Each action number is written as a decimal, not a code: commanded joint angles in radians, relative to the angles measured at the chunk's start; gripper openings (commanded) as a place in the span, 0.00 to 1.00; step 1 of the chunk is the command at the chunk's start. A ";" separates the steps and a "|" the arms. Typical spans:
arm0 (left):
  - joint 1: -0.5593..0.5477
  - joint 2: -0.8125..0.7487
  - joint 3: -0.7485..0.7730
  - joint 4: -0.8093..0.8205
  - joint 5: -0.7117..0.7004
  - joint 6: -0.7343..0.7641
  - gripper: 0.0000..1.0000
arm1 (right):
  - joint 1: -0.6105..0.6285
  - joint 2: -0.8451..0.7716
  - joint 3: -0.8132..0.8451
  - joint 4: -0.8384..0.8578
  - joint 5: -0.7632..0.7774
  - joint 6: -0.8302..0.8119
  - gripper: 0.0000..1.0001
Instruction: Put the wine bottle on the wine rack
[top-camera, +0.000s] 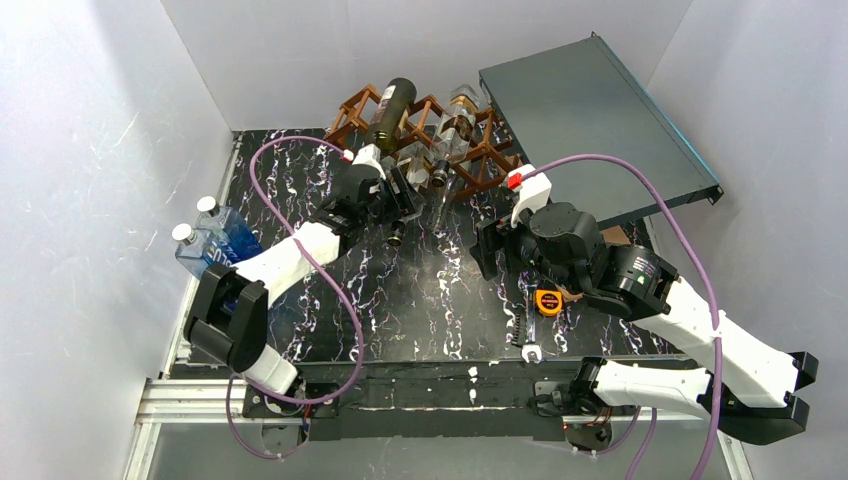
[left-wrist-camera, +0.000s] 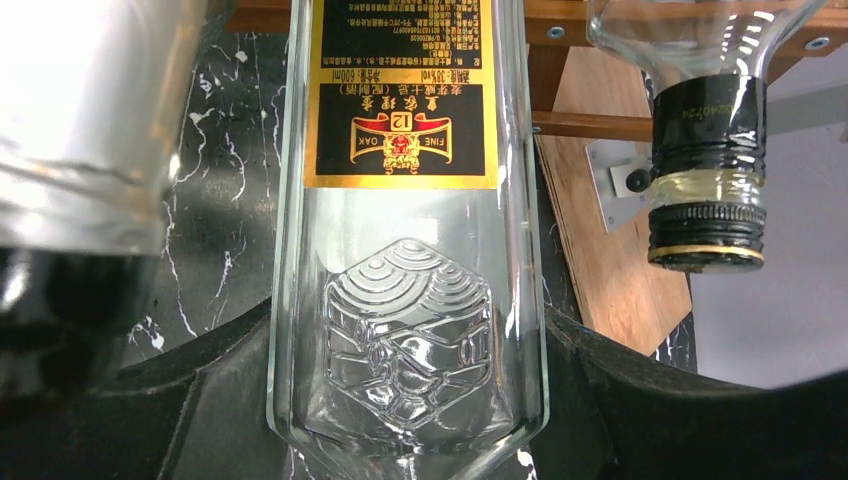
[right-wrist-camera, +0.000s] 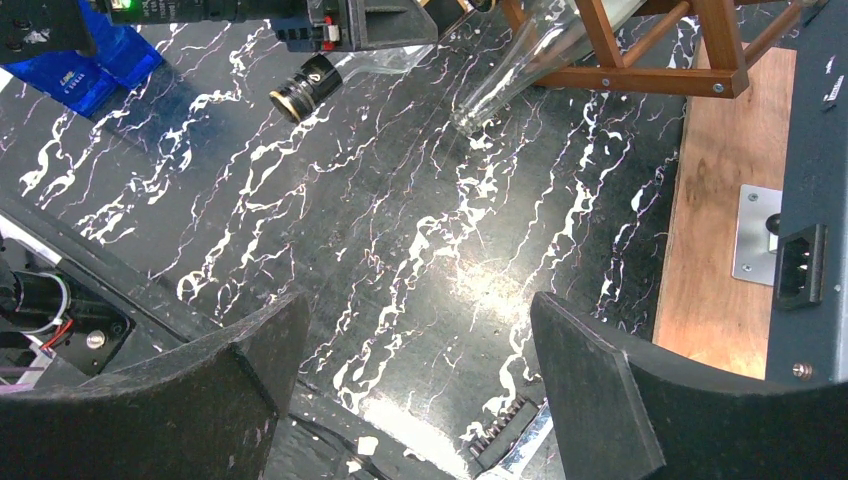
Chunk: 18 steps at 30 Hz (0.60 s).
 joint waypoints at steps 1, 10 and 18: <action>0.005 -0.017 0.109 0.187 -0.031 0.042 0.00 | 0.004 -0.014 0.027 0.022 0.015 -0.011 0.91; 0.004 0.049 0.155 0.201 -0.043 0.100 0.00 | 0.004 -0.019 0.023 0.017 0.019 -0.011 0.91; 0.004 0.043 0.106 0.208 -0.054 0.062 0.00 | 0.004 -0.019 0.024 0.016 0.023 -0.013 0.91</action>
